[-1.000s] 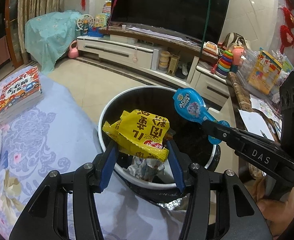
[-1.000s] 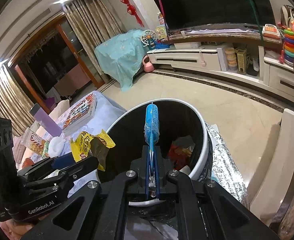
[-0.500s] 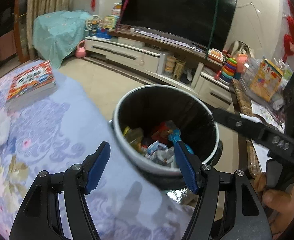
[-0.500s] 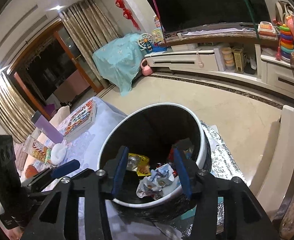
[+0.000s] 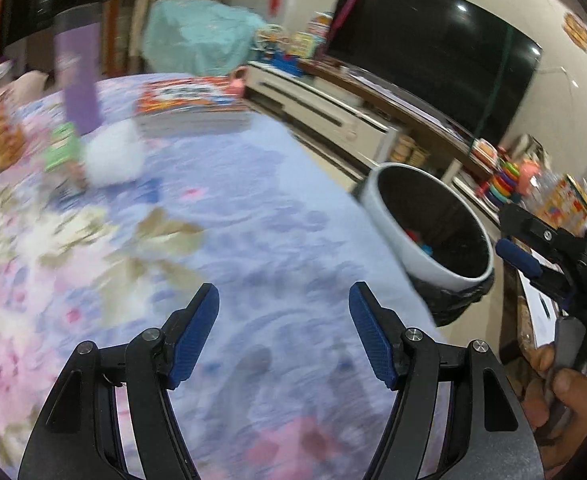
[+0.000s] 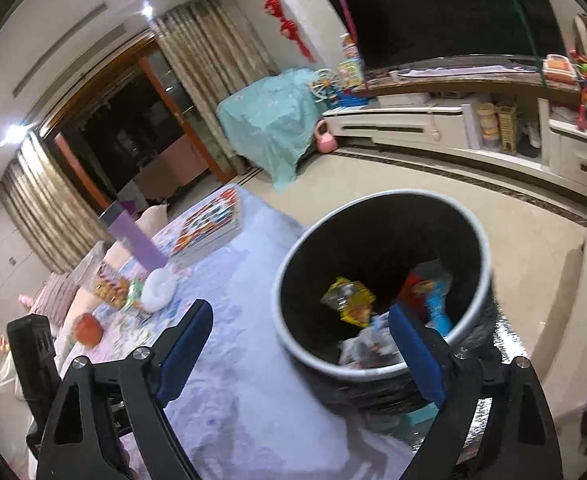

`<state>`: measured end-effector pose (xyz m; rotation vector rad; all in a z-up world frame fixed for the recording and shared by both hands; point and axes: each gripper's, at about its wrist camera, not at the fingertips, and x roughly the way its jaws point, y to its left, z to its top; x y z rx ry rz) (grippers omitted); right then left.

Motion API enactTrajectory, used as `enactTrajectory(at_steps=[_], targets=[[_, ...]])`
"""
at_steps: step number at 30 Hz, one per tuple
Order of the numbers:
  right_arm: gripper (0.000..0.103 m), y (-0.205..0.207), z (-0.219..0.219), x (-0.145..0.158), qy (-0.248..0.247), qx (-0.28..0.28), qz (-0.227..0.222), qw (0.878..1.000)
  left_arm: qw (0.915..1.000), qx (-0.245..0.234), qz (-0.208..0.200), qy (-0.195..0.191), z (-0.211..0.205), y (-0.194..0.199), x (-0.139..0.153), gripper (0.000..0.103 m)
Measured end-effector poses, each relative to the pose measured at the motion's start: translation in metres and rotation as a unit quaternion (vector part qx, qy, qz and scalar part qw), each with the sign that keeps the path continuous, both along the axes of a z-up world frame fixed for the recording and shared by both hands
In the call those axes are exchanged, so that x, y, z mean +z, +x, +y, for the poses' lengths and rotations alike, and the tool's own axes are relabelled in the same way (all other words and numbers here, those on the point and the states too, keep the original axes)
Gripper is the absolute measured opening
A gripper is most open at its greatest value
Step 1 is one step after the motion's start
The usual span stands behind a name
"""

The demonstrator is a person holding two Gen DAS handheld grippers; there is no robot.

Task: Collect trash
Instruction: 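Move both open tools back to the table toward the green carton and foam sleeve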

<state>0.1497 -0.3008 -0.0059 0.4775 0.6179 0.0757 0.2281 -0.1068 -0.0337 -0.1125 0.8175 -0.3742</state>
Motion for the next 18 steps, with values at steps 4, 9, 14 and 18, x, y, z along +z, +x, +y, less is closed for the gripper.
enactTrajectory(at_steps=[4,9,14,18], targets=[[0.093,0.003,0.024,-0.002,0.002,0.020,0.002,1.000,0.9994,0.033,0.001,-0.005,0.036,-0.005,-0.002,0.069],[0.093,0.009,0.057,-0.007,0.003,0.048,0.009,0.999,0.9979,0.063,0.001,-0.009,0.070,-0.010,-0.005,0.069],[0.094,0.015,0.088,-0.014,0.004,0.075,0.018,0.997,0.9956,0.093,0.004,-0.013,0.103,-0.012,-0.008,0.069],[0.094,0.019,0.109,-0.018,0.001,0.093,0.024,0.995,0.9936,0.112,0.005,-0.014,0.126,-0.012,-0.010,0.069]])
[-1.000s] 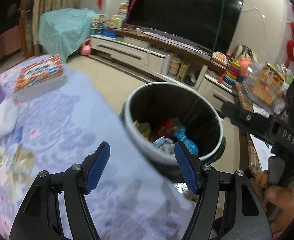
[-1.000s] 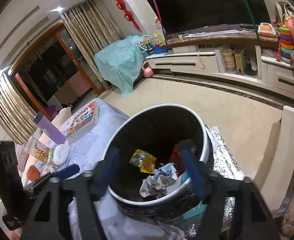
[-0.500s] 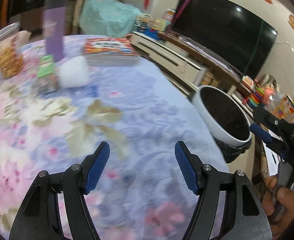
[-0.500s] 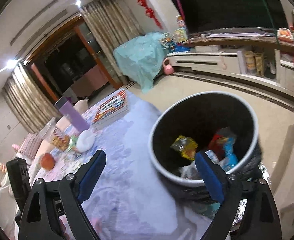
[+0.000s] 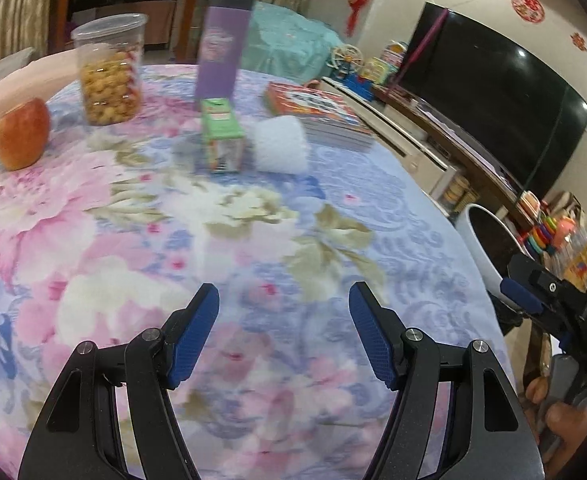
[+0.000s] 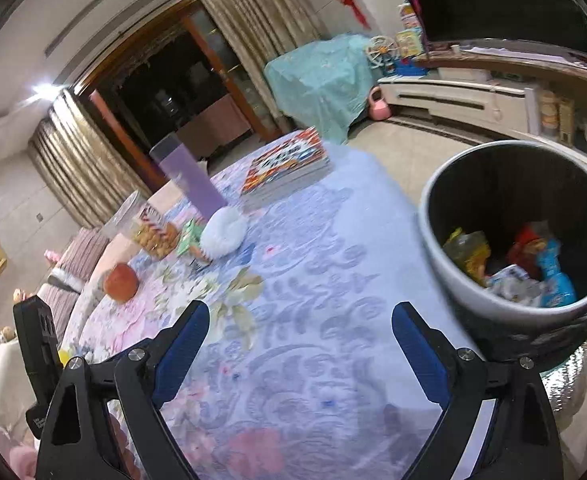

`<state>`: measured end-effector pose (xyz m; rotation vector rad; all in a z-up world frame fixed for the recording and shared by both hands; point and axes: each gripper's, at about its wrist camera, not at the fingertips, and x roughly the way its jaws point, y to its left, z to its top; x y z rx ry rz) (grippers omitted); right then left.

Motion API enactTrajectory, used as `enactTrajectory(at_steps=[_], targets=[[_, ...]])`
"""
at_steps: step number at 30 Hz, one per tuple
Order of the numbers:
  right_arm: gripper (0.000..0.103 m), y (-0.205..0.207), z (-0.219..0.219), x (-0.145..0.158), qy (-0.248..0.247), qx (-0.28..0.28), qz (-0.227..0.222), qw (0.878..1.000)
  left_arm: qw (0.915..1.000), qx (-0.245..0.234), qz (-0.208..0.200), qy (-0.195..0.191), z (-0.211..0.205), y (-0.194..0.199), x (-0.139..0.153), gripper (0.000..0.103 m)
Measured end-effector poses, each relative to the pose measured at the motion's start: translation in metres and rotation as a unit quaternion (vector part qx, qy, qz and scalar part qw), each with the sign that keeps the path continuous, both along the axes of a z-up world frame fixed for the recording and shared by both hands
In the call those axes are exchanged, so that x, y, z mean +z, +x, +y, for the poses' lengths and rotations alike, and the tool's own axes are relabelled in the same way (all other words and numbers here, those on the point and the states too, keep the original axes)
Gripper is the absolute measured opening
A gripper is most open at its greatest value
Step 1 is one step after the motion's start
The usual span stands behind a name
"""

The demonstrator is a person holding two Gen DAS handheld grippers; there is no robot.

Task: Collect trash
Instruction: 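Move both open tools back to the table toward the green carton and foam sleeve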

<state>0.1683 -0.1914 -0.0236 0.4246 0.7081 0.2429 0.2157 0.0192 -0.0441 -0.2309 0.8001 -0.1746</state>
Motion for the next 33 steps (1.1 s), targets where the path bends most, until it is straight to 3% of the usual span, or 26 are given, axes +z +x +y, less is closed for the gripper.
enactTrajectory(at_steps=[14,29,33], targets=[[0.094,0.024,0.053,-0.015,-0.005,0.042,0.017,0.999,0.9989,0.045,0.012,-0.004,0.051,0.011,-0.010,0.069],[0.093,0.083,0.083,-0.020,-0.005,0.073,0.010,0.997,0.9986,0.050,0.017,0.012,0.064,0.046,-0.011,0.069],[0.084,0.108,0.094,-0.025,-0.007,0.081,0.016,0.997,0.9986,0.048,0.013,0.020,0.063,0.061,-0.008,0.069]])
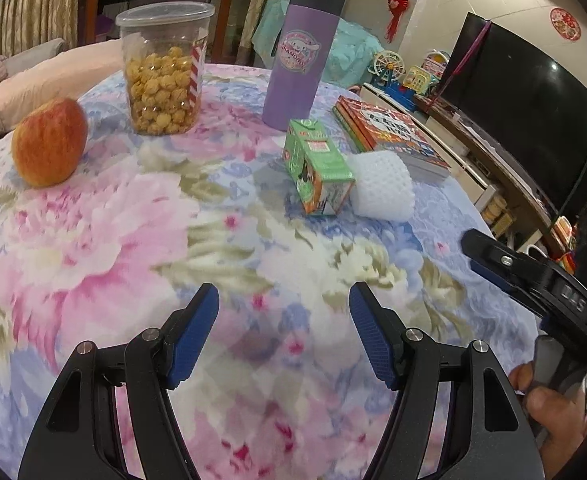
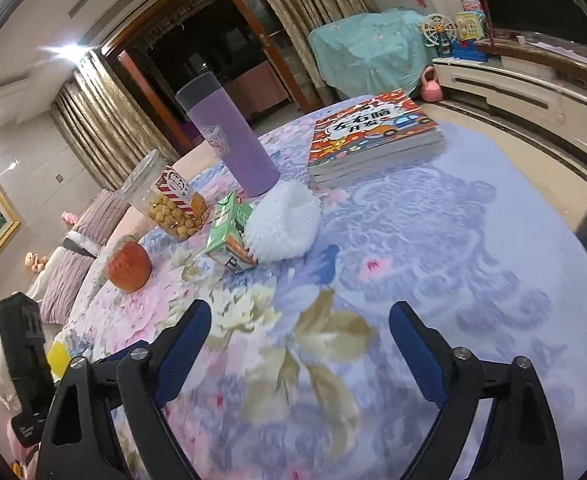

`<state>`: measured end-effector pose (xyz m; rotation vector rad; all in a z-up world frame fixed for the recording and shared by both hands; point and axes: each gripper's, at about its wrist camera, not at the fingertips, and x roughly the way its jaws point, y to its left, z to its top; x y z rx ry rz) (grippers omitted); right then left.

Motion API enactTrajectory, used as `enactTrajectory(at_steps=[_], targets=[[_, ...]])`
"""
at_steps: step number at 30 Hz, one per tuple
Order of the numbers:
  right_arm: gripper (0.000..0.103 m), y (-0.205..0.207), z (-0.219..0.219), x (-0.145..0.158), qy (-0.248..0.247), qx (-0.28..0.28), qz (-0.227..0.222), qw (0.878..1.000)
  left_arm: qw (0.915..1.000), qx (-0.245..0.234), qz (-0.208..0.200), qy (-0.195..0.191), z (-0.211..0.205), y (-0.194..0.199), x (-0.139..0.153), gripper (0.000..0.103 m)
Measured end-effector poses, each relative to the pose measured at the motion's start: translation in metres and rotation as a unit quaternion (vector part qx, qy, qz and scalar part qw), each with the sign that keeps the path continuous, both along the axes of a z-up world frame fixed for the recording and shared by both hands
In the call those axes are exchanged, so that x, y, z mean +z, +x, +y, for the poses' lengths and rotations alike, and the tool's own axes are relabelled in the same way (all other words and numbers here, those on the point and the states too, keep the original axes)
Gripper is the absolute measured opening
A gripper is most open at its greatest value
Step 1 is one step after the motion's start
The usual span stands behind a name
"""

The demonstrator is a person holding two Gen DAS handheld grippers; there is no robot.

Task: Collect trash
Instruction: 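Move both open tools back to the table toward the green carton and foam sleeve, then grasp the green milk carton with the left tool while the right tool grasps the white foam sleeve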

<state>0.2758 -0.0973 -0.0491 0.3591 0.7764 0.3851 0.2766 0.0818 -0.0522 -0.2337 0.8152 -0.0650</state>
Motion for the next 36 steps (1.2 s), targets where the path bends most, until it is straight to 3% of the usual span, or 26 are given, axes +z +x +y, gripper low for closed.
enactTrajectory(at_steps=[5,12,14,16,19,28,29,32,36], targets=[[0.067,0.028,0.009,-0.005,0.010,0.010,0.011,1.000,1.0000,-0.004,0.000,0.006,0.000,0.021,0.000,0.069],[0.066,0.063,0.015,-0.017,0.037,0.025,0.032,0.998,0.9999,-0.009,0.004,0.011,-0.003,0.047,-0.004,0.070],[0.060,0.070,0.016,-0.022,0.046,0.032,0.042,0.998,0.9999,-0.009,0.006,0.010,-0.005,0.052,-0.005,0.070],[0.037,0.077,0.017,-0.028,0.058,0.045,0.056,0.996,0.9999,-0.011,0.006,0.009,-0.008,0.058,-0.006,0.071],[0.023,0.077,0.017,-0.032,0.054,0.049,0.060,0.995,0.9998,-0.015,0.005,0.012,-0.015,0.069,-0.007,0.073],[0.020,0.066,-0.017,-0.020,0.065,0.016,0.036,0.997,0.9987,0.006,0.004,0.051,-0.038,0.106,-0.015,0.073],[0.020,0.064,-0.021,-0.020,0.065,0.012,0.037,0.997,0.9986,0.009,0.004,0.052,-0.038,0.108,-0.016,0.071],[0.020,0.055,-0.034,-0.020,0.069,0.002,0.036,0.997,0.9990,0.002,0.009,0.045,-0.038,0.111,-0.020,0.033],[0.020,0.043,-0.045,-0.019,0.072,-0.008,0.035,0.997,0.9994,-0.003,0.006,0.033,-0.037,0.101,-0.017,0.030]])
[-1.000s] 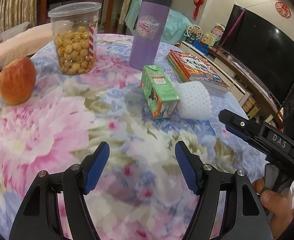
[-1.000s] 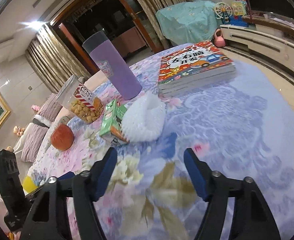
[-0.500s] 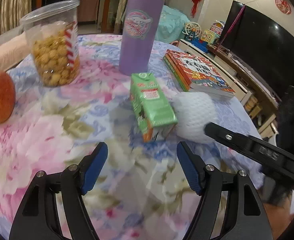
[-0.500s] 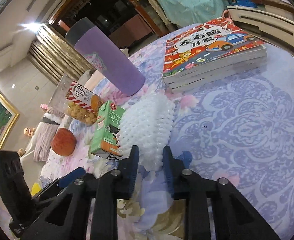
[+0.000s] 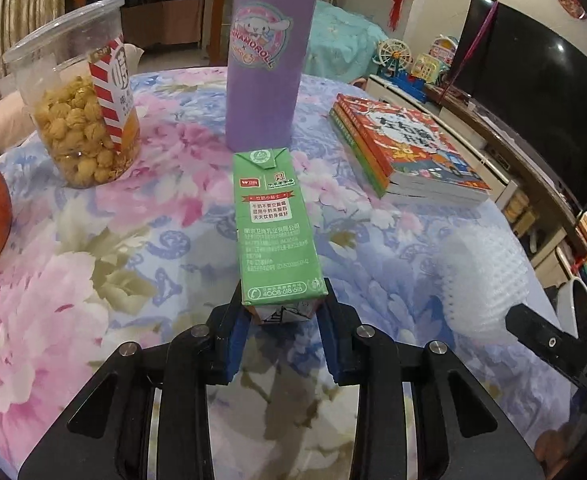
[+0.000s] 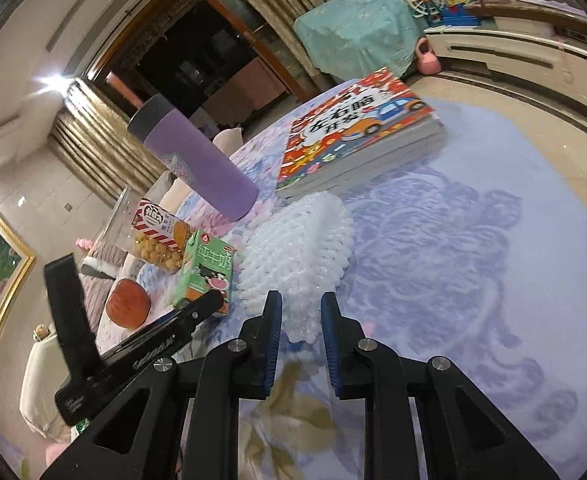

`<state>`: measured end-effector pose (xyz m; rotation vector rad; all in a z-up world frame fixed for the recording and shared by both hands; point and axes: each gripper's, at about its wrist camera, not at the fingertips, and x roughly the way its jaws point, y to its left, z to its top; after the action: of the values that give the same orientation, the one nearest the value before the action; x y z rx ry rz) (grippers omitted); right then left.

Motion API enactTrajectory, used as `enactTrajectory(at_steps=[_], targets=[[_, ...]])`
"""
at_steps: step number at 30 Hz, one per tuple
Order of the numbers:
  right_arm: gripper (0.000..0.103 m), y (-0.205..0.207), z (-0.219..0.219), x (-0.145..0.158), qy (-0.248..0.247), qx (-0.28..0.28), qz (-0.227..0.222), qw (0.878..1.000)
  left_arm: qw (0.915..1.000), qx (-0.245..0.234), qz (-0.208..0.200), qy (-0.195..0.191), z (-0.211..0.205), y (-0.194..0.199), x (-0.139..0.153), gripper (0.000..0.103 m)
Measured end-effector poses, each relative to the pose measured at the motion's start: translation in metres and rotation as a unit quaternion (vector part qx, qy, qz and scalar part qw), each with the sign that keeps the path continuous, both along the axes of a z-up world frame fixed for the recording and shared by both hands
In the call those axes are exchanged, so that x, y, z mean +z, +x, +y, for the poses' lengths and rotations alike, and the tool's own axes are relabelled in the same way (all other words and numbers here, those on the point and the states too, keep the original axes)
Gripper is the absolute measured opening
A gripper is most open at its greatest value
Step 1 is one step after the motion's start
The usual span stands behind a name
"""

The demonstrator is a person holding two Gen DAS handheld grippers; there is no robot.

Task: Collect trash
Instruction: 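Grasp the green milk carton with the left tool while the right tool grasps the white foam sleeve, then carry the green carton and foam sleeve in both tools over the trash bin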

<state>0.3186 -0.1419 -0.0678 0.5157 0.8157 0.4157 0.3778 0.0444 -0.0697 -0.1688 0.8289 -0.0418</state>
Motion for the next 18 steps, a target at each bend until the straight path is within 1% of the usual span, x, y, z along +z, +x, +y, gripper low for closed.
enactTrajectory(at_steps=[2,11,18], targets=[[0.020,-0.007,-0.001,0.001,-0.002,-0.002,-0.003,1.000,0.9999,-0.008,-0.003,-0.007,-0.003,-0.012,0.004,0.030],[0.020,-0.052,-0.015,0.007,-0.009,-0.013,-0.011,1.000,0.9980,-0.060,-0.021,-0.006,-0.040,-0.081,0.021,0.030],[0.020,-0.099,-0.037,0.013,-0.021,-0.045,-0.023,0.998,0.9950,-0.095,-0.028,-0.012,-0.069,-0.129,0.030,0.030]])
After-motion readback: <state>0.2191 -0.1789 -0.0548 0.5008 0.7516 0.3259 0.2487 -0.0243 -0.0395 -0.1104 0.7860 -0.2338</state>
